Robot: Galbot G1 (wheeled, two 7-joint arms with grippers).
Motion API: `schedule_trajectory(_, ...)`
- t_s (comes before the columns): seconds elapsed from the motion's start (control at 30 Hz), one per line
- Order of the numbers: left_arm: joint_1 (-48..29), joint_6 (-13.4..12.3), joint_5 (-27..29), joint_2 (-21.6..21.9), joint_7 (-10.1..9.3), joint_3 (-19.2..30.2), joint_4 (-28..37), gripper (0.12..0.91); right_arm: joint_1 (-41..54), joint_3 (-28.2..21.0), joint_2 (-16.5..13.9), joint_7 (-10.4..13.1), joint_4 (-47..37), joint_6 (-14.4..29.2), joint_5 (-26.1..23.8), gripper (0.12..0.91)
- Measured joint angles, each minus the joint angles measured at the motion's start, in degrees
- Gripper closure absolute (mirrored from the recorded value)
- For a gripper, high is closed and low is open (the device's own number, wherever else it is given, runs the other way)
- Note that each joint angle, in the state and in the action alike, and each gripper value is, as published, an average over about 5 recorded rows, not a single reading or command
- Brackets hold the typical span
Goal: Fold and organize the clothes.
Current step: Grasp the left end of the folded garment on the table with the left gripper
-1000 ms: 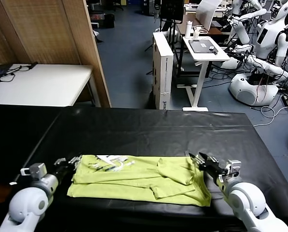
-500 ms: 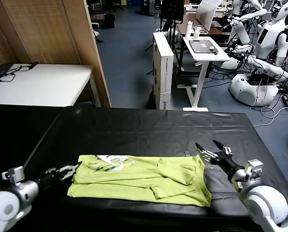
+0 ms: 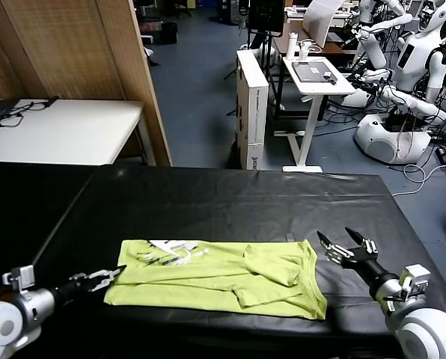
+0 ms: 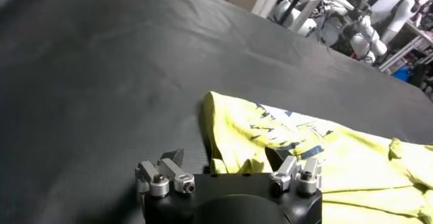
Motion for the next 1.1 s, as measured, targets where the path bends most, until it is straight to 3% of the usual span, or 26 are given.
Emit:
schedule_trajectory(0.9, -0.38, 0.02, -0.74, -1.82, 1.78, 2.33, -0.42, 0.125, 0.26, -0.89, 0.65, 0.07, 0.28, -0.20, -1.08, 0.118)
schedule_trajectory(1.1, -0.58, 0.04, -0.89, -1.86, 1.70, 2.53, -0.18, 0.172, 0.27, -1.09, 1.05, 0.06, 0.28, -0.20, -1.57, 0.118)
